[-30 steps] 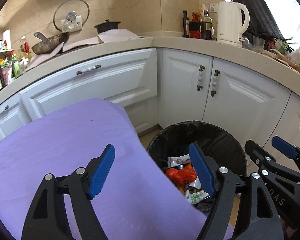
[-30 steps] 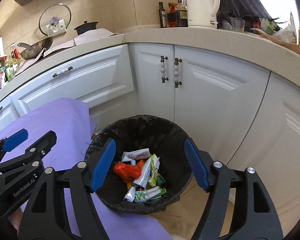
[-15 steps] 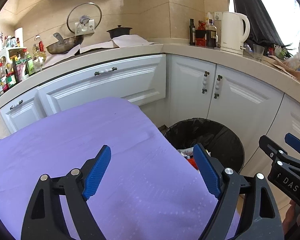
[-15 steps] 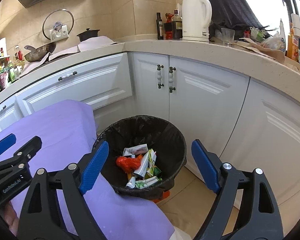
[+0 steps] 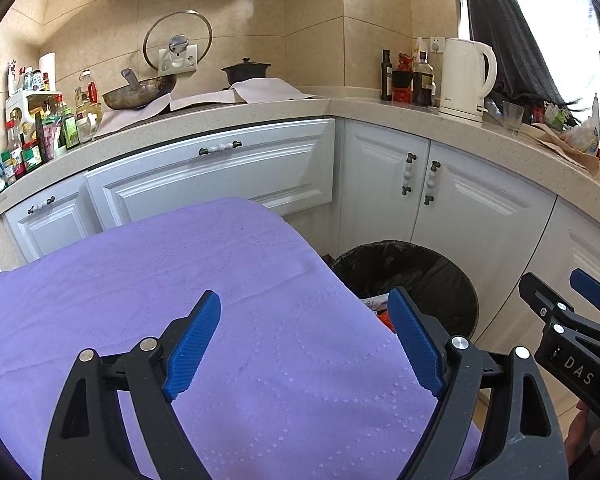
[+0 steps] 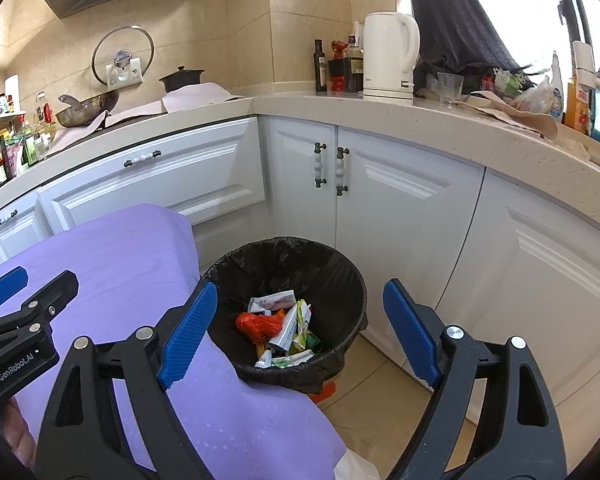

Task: Collect trash

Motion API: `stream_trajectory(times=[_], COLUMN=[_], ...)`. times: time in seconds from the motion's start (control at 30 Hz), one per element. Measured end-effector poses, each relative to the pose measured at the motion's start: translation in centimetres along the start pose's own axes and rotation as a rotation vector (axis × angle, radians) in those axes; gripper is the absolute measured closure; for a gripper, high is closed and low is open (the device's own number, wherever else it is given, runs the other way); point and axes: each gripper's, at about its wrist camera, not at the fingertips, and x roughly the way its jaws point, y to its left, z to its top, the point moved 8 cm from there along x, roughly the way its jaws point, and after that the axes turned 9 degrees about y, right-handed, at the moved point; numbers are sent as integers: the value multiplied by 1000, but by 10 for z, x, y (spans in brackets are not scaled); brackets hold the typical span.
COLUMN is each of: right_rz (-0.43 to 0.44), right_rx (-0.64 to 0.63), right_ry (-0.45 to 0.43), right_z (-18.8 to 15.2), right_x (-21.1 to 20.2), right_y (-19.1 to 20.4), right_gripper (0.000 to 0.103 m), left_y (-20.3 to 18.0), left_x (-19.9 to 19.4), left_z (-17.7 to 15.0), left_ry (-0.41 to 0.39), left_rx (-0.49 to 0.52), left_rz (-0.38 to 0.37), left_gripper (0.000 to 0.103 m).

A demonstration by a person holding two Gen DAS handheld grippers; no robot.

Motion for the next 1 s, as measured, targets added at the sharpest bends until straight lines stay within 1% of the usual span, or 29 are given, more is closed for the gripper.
stream_trajectory(times=[1.0], right_rz=[-10], right_rx=[-5], right_ry=[-11], right_z=[1], right_x=[-4], right_y=[-1], right_gripper=[20], left_y=[6], left_x=[-3], left_z=[-1], left_ry=[-5], left_rx=[-13], left_rz=[-6], left_gripper=[20])
